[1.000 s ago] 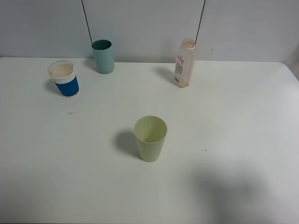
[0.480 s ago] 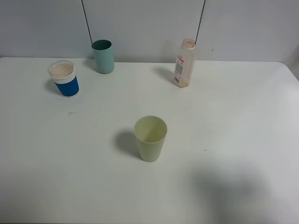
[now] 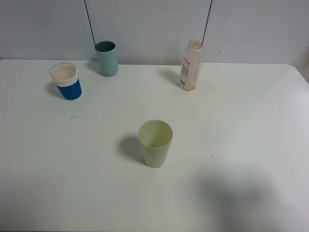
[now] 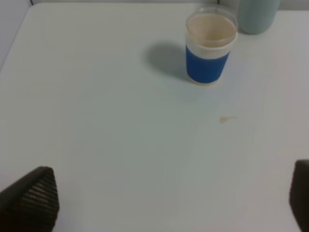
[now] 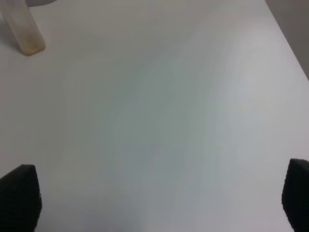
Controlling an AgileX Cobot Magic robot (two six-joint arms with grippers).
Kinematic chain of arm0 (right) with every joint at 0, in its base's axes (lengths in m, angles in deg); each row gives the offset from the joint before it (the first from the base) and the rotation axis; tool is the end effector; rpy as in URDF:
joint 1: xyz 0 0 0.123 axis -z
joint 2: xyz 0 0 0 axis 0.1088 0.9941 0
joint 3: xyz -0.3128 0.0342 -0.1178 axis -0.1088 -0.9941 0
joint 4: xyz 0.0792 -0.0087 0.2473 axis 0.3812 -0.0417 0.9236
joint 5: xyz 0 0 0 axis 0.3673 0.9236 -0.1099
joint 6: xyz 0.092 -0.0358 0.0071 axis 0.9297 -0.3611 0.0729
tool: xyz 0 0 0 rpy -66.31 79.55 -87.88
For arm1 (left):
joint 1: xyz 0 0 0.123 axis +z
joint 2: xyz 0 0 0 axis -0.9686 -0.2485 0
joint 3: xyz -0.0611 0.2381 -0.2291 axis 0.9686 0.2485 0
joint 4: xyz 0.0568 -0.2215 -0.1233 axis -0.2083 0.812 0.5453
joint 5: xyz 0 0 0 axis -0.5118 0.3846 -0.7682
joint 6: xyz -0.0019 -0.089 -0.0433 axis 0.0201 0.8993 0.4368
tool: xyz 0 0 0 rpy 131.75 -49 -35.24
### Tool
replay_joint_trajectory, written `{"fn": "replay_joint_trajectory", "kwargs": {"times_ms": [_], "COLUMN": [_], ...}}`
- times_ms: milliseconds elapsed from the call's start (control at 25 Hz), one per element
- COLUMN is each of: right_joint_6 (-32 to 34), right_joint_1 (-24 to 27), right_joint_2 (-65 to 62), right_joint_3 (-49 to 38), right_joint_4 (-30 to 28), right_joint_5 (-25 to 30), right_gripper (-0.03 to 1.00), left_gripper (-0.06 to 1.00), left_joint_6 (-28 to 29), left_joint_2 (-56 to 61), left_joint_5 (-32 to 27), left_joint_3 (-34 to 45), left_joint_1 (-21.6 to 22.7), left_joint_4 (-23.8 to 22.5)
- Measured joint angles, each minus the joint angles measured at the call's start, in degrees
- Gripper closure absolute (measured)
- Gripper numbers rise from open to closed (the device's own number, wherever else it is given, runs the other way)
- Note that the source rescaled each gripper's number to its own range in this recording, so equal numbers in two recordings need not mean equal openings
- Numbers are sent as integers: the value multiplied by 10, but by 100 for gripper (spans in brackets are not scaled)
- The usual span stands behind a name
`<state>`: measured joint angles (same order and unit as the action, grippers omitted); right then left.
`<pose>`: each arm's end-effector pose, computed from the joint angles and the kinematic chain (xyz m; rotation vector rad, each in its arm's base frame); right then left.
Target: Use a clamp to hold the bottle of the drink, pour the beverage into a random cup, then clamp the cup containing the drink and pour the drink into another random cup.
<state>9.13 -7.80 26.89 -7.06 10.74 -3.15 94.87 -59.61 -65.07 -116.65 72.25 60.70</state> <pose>-0.0419 -0.0102 0.2756 0.0818 2.0442 -0.0427 -0.0047 0.0078 0.3012 -0.0381 2.0152 0.0083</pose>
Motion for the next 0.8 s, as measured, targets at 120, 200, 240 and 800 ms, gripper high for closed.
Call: {"fn": "replay_joint_trajectory", "kwargs": {"times_ms": [120,200,240,800], "right_joint_6": [0,0,0,0], "right_joint_1": [0,0,0,0], "right_joint_2": [0,0,0,0], "right_joint_3": [0,0,0,0], "right_joint_4": [0,0,0,0], "right_joint_5": [0,0,0,0], "right_gripper": [-3,-3,-3,-3], "left_gripper": [2,2,2,2], "left_joint_6": [0,0,0,1], "left_joint_2": [11,15,16,17], "left_joint_5": [-5,-9,-12,-115], "left_joint_3": [0,0,-1,-5], "left_joint_1": [0,0,0,0], "left_joint_4": [0,0,0,12]}}
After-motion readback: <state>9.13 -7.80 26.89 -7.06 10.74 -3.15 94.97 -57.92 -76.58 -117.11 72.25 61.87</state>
